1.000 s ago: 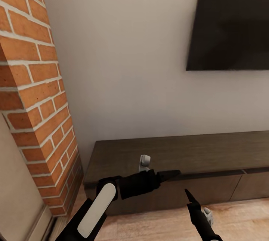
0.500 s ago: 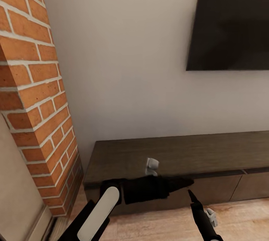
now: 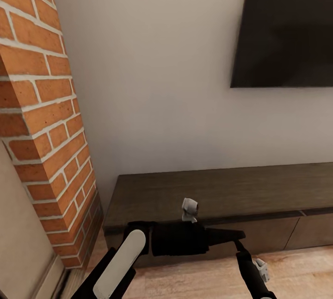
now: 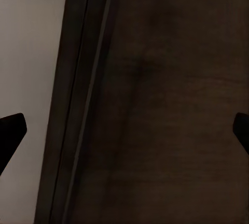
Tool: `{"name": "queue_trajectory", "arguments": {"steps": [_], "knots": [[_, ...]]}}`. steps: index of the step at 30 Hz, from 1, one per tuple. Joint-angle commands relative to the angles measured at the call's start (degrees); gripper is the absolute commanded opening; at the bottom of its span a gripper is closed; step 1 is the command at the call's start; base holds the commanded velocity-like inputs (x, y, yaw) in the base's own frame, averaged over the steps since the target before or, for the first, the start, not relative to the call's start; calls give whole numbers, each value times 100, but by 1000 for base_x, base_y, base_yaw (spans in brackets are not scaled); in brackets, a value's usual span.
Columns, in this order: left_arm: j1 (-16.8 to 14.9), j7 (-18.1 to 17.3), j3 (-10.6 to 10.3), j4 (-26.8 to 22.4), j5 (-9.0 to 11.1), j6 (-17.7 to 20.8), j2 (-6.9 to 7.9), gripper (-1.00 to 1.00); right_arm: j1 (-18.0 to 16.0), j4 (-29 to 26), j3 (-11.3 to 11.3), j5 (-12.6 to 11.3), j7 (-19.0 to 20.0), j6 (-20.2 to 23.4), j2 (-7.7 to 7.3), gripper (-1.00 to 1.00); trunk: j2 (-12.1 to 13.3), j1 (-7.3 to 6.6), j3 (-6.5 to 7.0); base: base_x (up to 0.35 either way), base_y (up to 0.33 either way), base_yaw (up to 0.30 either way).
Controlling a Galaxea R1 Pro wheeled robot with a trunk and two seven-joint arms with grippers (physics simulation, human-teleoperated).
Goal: Place each of the two pumpkins and all three candles from the living room inside a cabinet in the living room (use any cabinet), then make sure every cabinet is closed, and position the cauldron so it is next to a table in the living room.
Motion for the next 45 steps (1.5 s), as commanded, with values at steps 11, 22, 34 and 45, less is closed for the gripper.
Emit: {"name": "queue_trajectory", "arguments": {"steps": [11,22,34,45], "knots": [[-5,-35,5,-2,256,26,9,100,-3,11,-10,-38,68,396,15,100,-2,-1,-6,112,0,0],[-12,-78,-59,7,970,35,17,100,-3,11,-11,-44,52,541,15,100,-2,-1,-6,6,0,0],[-14,-83,-181,12,1022,44,9,100,-3,11,9,-43,51,552,15,100,-2,-1,-6,0,0,0],[-14,-70,-219,7,1426,40,13,100,-3,4,29,-30,511,1450,-8,100,-2,-1,-6,0,0,0]]}}
